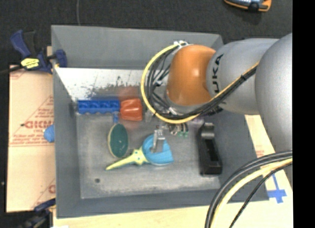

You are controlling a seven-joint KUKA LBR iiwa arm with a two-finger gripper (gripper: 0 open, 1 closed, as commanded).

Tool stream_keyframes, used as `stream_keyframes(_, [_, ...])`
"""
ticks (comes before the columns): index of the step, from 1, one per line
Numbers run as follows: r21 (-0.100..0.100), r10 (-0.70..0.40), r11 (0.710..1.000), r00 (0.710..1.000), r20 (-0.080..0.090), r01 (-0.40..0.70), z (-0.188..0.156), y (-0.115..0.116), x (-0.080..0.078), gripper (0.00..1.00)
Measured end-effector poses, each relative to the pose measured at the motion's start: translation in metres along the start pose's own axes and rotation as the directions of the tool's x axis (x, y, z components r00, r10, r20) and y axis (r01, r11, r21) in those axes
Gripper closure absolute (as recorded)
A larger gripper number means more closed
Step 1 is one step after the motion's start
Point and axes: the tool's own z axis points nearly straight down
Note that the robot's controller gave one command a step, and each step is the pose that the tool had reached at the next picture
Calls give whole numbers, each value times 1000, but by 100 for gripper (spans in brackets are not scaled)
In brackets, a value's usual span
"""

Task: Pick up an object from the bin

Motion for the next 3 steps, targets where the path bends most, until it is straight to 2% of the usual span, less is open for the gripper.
stream_keyframes(1, [-1,72,997,997,-13,-72,25,-35,18,0])
stream_keyframes(2, [-2,142,990,990,0,-142,55,-32,16,0])
stream_keyframes(3, [-3,170,985,985,-4,-170,54,-16,34,100])
